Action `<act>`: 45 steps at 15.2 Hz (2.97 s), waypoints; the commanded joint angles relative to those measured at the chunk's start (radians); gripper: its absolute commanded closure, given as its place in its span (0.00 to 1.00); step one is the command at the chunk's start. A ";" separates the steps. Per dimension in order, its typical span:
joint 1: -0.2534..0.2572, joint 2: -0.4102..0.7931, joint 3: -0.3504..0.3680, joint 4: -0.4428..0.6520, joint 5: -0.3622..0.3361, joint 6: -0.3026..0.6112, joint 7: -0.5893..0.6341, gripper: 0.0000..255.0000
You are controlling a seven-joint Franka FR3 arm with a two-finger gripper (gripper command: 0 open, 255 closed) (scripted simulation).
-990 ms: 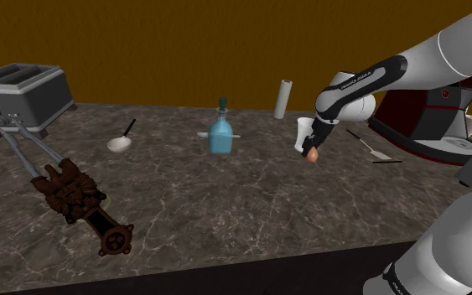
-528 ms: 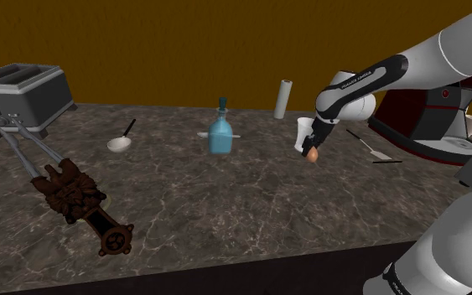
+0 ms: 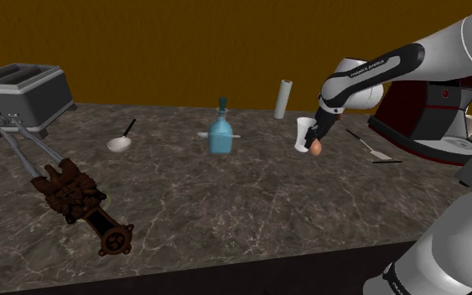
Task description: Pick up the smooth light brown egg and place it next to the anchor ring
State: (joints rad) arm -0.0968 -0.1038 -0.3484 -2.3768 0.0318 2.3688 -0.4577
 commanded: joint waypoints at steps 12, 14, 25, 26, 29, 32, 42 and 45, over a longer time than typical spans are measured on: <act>-0.006 -0.092 0.012 0.093 -0.041 -0.180 0.036 1.00; -0.006 -0.102 0.015 0.111 -0.045 -0.208 0.040 1.00; 0.011 -0.155 0.057 0.177 -0.058 -0.323 0.107 1.00; 0.020 -0.162 0.074 0.168 -0.058 -0.321 0.133 1.00; 0.048 -0.178 0.125 0.148 -0.056 -0.317 0.210 1.00; 0.077 -0.184 0.176 0.138 -0.050 -0.313 0.286 1.00; 0.175 -0.136 0.338 0.181 -0.028 -0.306 0.533 1.00; 0.204 -0.102 0.384 0.215 -0.025 -0.307 0.606 1.00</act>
State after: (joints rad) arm 0.0952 -0.2162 0.0174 -2.1703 0.0053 2.0604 0.1179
